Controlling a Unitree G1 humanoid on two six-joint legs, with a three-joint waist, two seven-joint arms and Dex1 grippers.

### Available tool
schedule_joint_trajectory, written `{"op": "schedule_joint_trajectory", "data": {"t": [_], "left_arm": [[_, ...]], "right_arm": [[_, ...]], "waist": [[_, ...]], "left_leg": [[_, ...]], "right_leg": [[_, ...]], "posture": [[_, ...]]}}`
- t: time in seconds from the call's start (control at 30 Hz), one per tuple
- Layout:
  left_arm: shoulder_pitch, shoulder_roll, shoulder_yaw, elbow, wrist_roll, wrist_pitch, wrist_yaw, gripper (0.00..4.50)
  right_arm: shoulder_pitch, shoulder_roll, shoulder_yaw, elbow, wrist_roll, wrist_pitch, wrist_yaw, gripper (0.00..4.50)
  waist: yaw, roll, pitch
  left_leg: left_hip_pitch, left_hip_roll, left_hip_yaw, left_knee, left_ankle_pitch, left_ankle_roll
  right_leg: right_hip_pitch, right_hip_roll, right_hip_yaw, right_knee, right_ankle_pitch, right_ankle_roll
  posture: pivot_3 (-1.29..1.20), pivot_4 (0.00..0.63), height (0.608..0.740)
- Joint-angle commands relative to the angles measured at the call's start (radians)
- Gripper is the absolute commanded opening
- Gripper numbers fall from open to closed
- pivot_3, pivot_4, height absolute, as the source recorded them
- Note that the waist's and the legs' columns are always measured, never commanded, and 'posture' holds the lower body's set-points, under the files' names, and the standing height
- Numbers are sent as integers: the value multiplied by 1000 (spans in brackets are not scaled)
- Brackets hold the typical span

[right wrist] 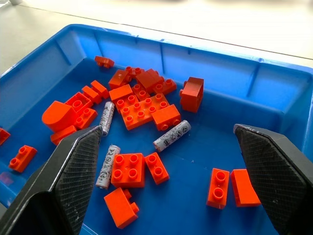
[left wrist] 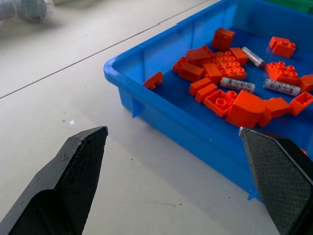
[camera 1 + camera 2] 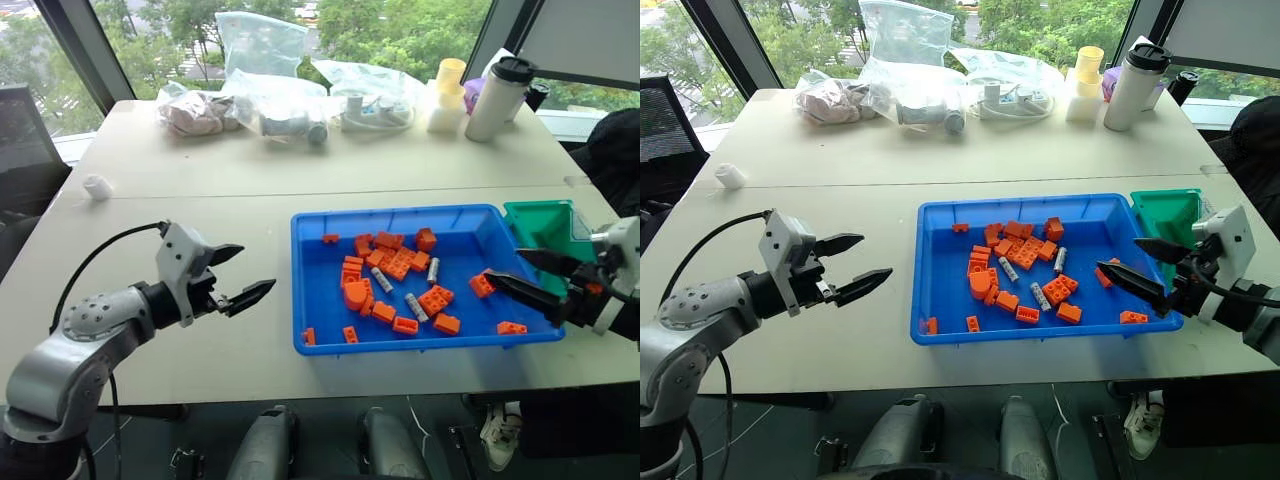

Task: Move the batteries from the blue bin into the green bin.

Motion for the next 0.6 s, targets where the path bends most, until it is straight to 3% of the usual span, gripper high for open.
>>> {"op": "schedule_joint_trajectory", "data": {"t": [0.03,0.43,0.6], "left_arm": [[2,-11,26,-12,-15,-15,18,4500],[-19,-27,14,-12,-38,-5,47,4500],[-33,45,-5,7,-15,14,5,4500]], "right_arm": [[-16,0,-6,-18,-8,-21,1,4447],[-60,6,-5,-6,58,90,-72,4447],[-169,-4,44,37,95,172,-138,4447]], "waist": [[0,0,0],[0,0,0],[-1,0,0]], "left_leg": [[0,0,0,0,0,0],[0,0,0,0,0,0],[0,0,0,0,0,0]], "right_leg": [[0,0,0,0,0,0],[0,0,0,0,0,0],[0,0,0,0,0,0]], "posture": [[0,150,740],[0,150,740],[0,150,740]]}}
